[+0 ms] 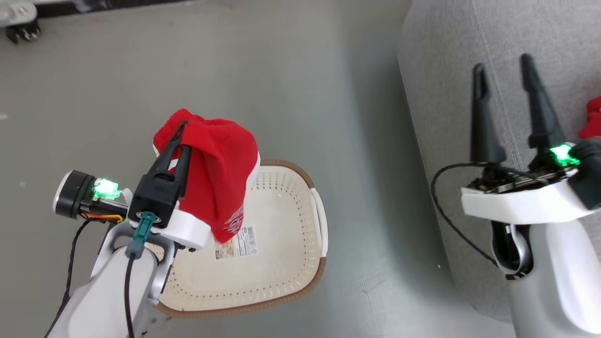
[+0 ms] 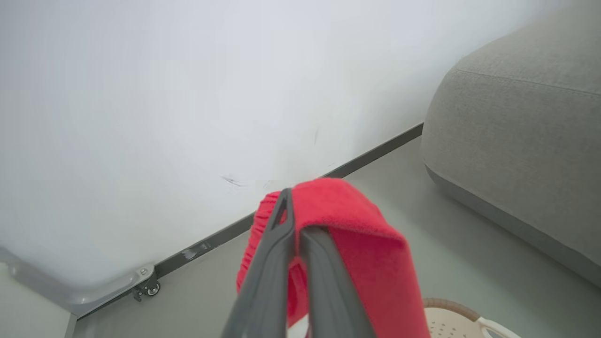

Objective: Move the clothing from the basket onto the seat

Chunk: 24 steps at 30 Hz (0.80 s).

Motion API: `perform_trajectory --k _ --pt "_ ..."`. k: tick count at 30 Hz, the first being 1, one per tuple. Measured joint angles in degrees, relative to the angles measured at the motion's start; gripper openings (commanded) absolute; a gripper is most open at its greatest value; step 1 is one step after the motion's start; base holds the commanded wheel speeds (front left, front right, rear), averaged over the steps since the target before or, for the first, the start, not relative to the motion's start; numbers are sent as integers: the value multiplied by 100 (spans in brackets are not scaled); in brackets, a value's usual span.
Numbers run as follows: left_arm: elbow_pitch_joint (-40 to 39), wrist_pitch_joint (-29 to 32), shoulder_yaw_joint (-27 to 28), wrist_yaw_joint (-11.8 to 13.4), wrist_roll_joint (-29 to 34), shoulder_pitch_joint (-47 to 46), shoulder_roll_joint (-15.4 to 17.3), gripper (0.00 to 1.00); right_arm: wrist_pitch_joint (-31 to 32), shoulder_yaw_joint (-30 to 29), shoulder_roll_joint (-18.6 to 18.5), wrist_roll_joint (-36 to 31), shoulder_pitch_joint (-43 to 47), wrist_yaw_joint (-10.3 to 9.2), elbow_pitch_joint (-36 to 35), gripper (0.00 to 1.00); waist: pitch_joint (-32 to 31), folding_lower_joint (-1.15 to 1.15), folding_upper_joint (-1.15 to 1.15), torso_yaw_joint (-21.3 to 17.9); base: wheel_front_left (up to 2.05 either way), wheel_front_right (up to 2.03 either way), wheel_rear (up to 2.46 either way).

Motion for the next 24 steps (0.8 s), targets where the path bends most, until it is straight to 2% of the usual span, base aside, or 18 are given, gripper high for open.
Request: perform_trajectory --k 5,15,24 --pt "-290 0 40 -2 -29 106 67 0 0 261 -96 -45 3 0 122 100 -254 0 0 60 0 0 0" --pt "-744 0 21 -103 -64 399 147 0 99 1225 -365 38 124 0 389 100 -779 0 0 161 0 0 0" --pt "-1120 0 -58 -304 -98 507 263 0 403 2094 -711 277 124 0 488 100 -1249 0 0 231 0 0 0"
